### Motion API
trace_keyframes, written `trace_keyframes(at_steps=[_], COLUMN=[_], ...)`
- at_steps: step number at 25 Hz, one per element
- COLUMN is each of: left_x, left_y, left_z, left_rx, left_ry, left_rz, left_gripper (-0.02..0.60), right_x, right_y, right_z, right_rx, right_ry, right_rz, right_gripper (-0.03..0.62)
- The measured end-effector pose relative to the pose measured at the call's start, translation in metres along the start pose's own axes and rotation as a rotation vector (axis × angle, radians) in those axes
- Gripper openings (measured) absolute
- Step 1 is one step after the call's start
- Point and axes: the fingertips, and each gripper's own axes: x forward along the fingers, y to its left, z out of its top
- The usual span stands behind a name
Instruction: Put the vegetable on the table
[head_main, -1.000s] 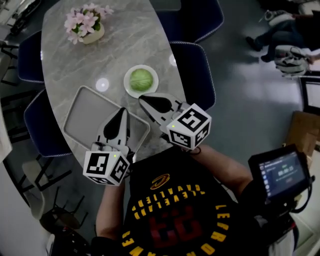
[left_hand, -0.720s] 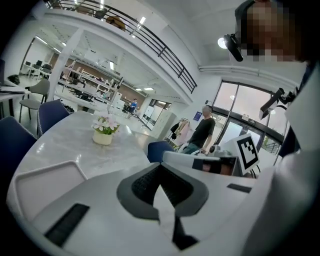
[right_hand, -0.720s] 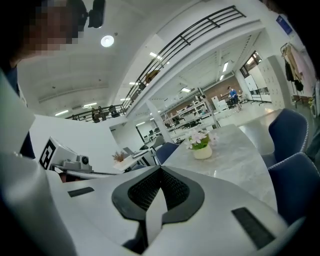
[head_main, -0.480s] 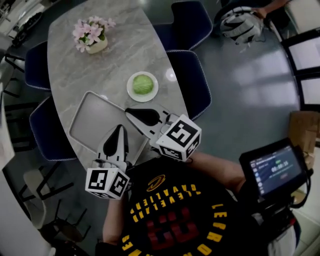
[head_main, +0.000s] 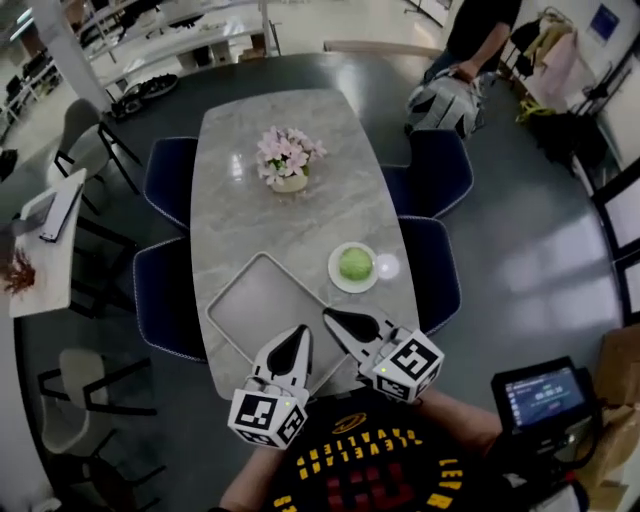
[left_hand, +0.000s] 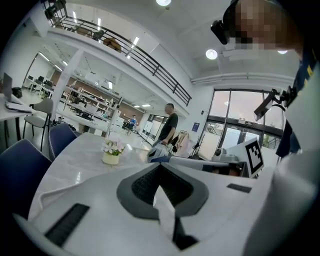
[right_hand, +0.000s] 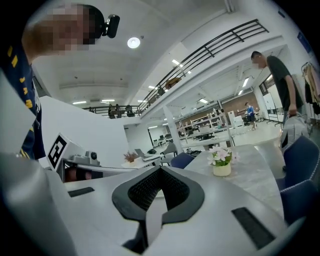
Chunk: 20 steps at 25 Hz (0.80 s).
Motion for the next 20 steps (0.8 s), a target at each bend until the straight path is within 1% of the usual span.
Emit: trace_keyframes(at_steps=[7,13,16,20], left_x=[-0.033,-0.06,-0.067,-0.064], left_y=[-0.005,-0.008,-0.016,-0.026], left_z=[0.008,0.016,0.033,0.07], left_rx=[0.052,0.069,0.097,0.189], left_ry=[-0.041,-0.091,-0.136,-0.207], left_rz=[-0.008,0.027,0.048,0.061], left_gripper=[0.0,0.0,0.0,0.0], right_x=[0.0,0.001,-0.004,-0.008], right_y=[0.036,0.067,0.072,0.07], right_z=[0.007,0.014,0.032,0.074], right_rx=[-0.049,-0.099,-0.125,-0.198], right_ry=[-0.021,-0.026,-0.055,-0.141], right_rz=[0.006,0.054,0.069,0.082], right_gripper=[0.003,0.003,0.003,0.003])
